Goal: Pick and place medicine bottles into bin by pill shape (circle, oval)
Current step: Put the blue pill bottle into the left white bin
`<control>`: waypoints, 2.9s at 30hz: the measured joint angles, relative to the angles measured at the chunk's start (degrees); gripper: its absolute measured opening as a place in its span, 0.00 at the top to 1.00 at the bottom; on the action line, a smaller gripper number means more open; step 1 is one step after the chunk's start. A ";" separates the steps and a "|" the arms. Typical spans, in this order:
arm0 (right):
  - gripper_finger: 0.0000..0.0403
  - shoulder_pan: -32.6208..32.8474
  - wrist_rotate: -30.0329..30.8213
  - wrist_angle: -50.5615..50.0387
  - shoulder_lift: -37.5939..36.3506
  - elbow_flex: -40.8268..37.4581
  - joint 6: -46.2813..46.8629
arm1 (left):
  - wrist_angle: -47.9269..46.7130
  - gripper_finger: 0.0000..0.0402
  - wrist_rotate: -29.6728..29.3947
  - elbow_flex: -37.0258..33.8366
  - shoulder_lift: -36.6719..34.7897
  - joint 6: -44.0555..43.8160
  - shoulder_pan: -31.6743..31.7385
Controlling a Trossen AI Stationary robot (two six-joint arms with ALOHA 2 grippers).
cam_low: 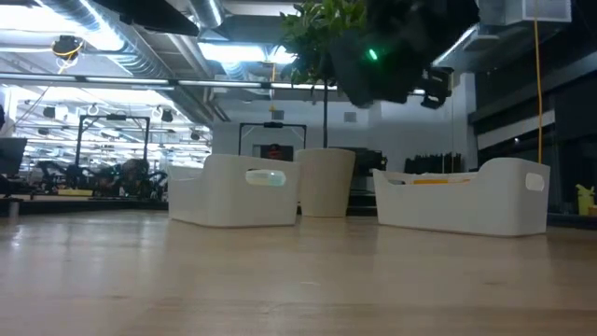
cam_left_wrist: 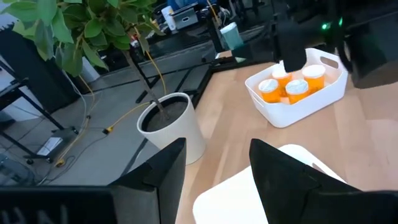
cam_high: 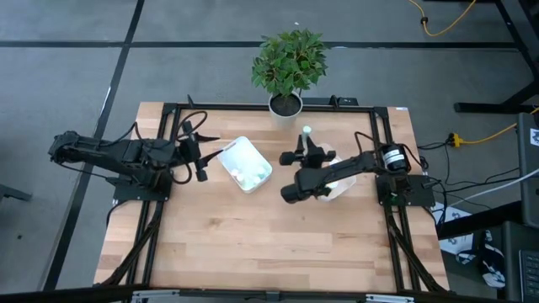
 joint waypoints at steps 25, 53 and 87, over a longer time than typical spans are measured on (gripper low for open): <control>0.74 -6.55 -49.61 70.96 -0.30 19.08 -124.49 | -1.34 0.57 0.05 0.00 0.00 -2.99 0.00; 0.74 -15.50 -26.64 -5.66 -7.91 19.00 -82.03 | -1.29 0.57 -4.95 0.00 -0.07 -2.53 2.31; 0.74 -11.36 -85.83 126.80 -16.08 -24.04 -130.61 | 0.39 0.57 -4.53 -0.02 1.32 -7.23 3.08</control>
